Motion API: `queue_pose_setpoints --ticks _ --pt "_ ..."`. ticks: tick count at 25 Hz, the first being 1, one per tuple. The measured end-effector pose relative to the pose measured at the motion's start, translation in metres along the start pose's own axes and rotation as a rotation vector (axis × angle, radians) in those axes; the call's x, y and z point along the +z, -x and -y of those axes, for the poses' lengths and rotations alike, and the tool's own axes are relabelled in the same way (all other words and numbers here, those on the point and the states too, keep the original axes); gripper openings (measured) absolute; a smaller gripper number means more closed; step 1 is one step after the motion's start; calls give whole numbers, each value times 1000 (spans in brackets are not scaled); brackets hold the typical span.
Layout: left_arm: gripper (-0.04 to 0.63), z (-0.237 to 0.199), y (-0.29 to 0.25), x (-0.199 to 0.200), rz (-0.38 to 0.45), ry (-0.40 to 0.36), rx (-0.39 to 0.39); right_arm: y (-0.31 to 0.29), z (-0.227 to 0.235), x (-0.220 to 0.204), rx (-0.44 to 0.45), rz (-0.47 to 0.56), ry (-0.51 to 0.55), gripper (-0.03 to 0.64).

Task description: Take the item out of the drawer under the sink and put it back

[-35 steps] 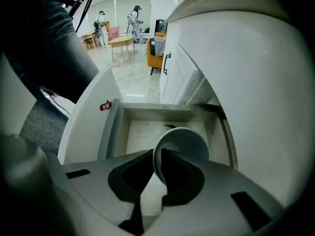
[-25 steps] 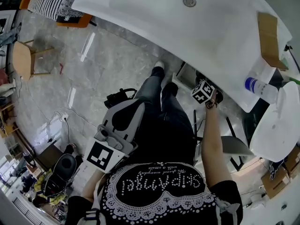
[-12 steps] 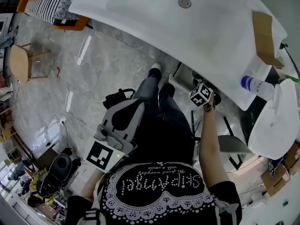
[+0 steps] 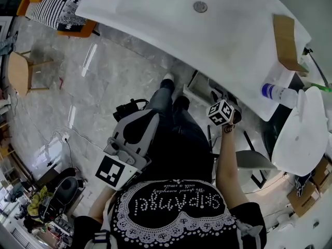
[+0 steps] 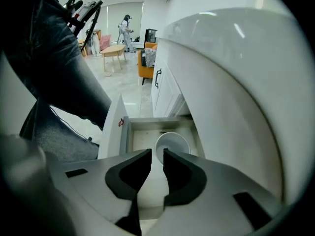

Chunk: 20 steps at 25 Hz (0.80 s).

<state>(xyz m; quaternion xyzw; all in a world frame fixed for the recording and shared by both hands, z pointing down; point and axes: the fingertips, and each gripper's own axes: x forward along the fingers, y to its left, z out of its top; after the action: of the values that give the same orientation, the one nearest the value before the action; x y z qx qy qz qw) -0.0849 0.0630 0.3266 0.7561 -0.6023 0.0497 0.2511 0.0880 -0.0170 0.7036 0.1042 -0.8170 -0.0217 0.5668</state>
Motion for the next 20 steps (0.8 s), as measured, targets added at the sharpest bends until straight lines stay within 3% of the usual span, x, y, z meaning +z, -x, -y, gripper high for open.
queue_pose_setpoints --ticks 11,20 --pt "5 13 -4 3 31 -14 -53 81 -7 44 -128 239 -98 57" --pt "5 36 -12 8 65 -27 -148 139 -11 65 -230 318 -88 28"
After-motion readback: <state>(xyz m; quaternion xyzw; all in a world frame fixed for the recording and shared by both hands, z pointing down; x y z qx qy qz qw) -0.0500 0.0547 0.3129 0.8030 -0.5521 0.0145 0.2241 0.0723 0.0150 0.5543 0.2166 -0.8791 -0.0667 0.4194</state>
